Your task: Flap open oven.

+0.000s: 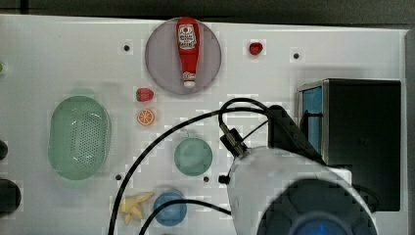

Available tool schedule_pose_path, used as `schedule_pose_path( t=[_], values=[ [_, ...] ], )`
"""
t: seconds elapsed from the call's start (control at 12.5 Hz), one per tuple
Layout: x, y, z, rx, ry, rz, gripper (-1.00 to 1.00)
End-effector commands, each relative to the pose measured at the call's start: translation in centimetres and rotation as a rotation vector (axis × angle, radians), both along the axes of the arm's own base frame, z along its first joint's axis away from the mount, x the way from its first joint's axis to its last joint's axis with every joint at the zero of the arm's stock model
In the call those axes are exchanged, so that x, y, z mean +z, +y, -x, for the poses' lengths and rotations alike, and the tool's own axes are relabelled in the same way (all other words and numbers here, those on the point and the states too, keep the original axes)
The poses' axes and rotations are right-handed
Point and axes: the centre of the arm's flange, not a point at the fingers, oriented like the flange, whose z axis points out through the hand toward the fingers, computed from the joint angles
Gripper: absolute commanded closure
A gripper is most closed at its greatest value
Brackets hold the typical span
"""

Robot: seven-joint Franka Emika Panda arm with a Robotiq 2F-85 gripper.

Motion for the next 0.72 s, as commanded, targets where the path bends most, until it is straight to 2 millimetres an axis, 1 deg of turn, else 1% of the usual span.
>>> schedule_pose_path(
  t=[0.08, 0.16, 0.32, 0.56, 0.72],
  values=[
    [-1.9, -0.9, -0.1, 0.011, 0.05, -0.009, 0.55],
    [-2.0, -1.2, -0.1, 0.008, 0.049, -0.009, 0.65],
    [-2.5, -2.5, -0.2, 0.05, 0.045, -0.013, 0.65],
    [-4.2, -5.8, -0.1, 0.278, 0.041, -0.022, 0.65],
    [-5.7, -8.8, -0.3, 0.446, 0.022, -0.026, 0.65]
  ],
)
